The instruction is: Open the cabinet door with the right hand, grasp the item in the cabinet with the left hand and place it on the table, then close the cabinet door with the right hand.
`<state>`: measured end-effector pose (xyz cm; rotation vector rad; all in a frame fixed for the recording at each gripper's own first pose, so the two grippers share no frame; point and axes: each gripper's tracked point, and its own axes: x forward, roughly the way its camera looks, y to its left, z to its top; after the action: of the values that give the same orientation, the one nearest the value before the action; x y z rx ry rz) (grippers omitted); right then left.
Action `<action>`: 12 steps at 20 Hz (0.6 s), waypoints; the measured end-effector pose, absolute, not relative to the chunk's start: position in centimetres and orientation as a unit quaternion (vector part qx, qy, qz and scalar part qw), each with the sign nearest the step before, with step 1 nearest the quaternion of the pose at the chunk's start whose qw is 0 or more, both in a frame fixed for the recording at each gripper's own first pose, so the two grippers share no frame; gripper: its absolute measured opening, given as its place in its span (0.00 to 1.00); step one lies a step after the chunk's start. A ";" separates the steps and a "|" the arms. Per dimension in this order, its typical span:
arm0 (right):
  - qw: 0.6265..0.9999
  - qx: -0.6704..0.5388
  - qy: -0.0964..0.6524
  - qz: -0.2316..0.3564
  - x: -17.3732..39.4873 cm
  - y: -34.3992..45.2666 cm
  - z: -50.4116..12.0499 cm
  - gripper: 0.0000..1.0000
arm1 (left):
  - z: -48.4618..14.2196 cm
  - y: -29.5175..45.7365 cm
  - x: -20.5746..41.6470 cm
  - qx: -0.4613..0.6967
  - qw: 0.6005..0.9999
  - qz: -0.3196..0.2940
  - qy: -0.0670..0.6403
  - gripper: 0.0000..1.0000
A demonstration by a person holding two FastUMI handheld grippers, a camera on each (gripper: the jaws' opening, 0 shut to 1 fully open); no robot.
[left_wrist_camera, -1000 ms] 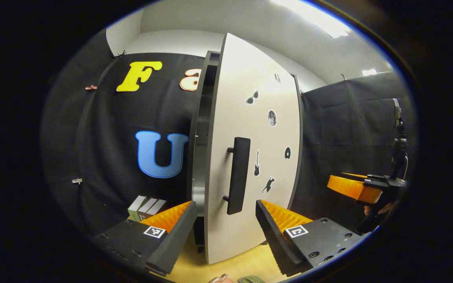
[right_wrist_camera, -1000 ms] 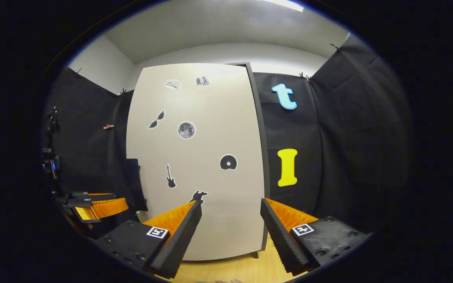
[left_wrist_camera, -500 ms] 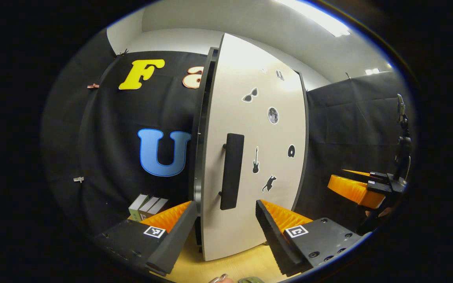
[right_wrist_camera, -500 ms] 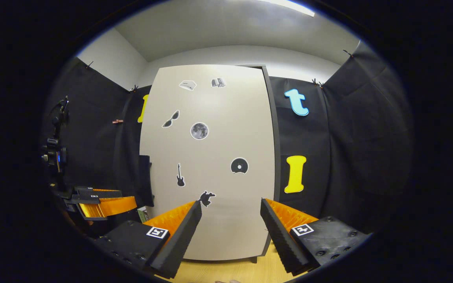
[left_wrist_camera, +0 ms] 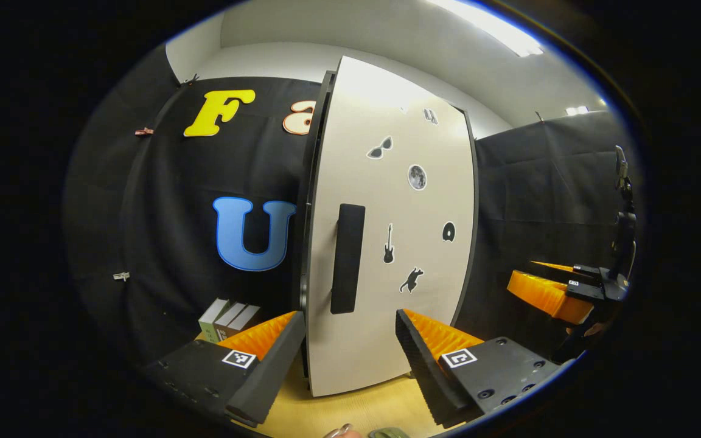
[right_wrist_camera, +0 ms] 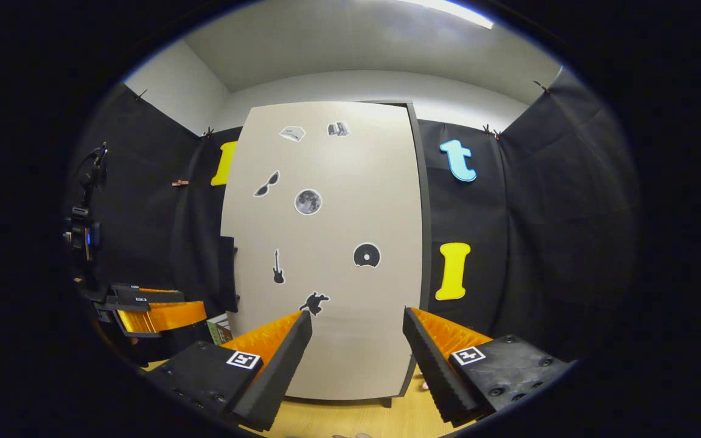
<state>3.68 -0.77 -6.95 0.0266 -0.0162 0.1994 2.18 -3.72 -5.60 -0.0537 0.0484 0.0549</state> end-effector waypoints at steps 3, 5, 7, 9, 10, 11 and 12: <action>0.994 0.011 -0.012 0.104 3.3 -0.4 -6.6 0.98 | -5.5 -4.1 2.1 -0.024 0.999 0.024 0.024 0.95; 0.994 0.013 -0.014 0.107 3.0 -0.3 -6.3 0.98 | -5.2 -4.2 2.1 -0.020 0.999 0.020 0.024 0.95; 0.994 0.014 -0.015 0.108 2.6 -0.3 -6.0 0.98 | -5.2 -4.5 2.2 -0.018 0.999 0.017 0.023 0.94; 0.994 0.013 -0.014 0.108 2.4 -0.4 -5.9 0.98 | -5.3 -4.9 2.2 -0.020 0.999 0.012 0.024 0.95; 0.994 0.012 -0.013 0.109 2.2 -0.4 -5.9 0.98 | -5.4 -5.0 2.2 -0.020 0.999 0.010 0.024 0.95; 0.994 0.012 -0.012 0.109 2.1 -0.6 -5.9 0.98 | -5.4 -5.1 2.2 -0.020 0.999 0.008 0.025 0.95; 0.994 0.011 -0.011 0.109 1.9 -0.6 -5.9 0.98 | -5.4 -5.2 2.2 -0.018 1.000 0.007 0.025 0.95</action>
<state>1.88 -0.62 -5.93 0.0212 -0.0225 0.2176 2.17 -5.20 -5.40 -0.0358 0.0502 0.0135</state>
